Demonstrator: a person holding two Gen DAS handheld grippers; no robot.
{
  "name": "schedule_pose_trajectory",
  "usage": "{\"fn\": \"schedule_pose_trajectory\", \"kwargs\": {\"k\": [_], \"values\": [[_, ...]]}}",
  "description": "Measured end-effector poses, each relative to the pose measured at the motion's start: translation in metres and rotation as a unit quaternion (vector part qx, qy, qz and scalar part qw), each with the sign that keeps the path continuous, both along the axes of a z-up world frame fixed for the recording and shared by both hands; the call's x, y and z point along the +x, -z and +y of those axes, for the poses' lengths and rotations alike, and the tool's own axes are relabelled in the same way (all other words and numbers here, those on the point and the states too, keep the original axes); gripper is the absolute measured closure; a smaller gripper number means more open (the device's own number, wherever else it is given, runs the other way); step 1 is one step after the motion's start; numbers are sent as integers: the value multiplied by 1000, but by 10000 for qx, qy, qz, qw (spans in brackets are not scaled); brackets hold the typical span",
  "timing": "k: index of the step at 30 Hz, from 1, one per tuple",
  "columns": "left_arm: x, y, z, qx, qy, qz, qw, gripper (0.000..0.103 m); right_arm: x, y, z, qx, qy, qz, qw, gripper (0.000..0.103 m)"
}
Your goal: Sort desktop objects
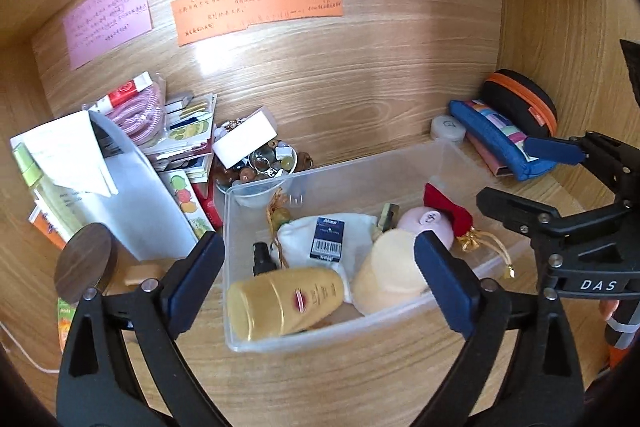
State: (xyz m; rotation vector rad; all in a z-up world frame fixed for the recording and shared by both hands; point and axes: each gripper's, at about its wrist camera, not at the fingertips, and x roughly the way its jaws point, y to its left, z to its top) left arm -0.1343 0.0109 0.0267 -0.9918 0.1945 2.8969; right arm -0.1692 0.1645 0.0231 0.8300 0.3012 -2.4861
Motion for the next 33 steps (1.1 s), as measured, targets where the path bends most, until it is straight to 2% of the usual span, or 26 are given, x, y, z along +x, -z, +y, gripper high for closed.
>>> {"fn": "schedule_pose_trajectory", "kwargs": {"k": [5,9,14,23,33], "values": [[23,-4,1,-78,-211,175,9996,4,20,-6,10,172,127,242,9995,19],[41,-6,-2,87,-299,232,9992,3,36,-7,16,327,226,442,9982,16],[63,-7,-8,268,-529,358,9976,3,56,-2,23,232,398,509,9976,12],[91,-1,-13,290,-862,470,9947,1,94,1,27,314,765,944,9921,7],[107,7,-6,194,-852,539,9947,1,109,-2,39,-21,795,834,9933,2]]}}
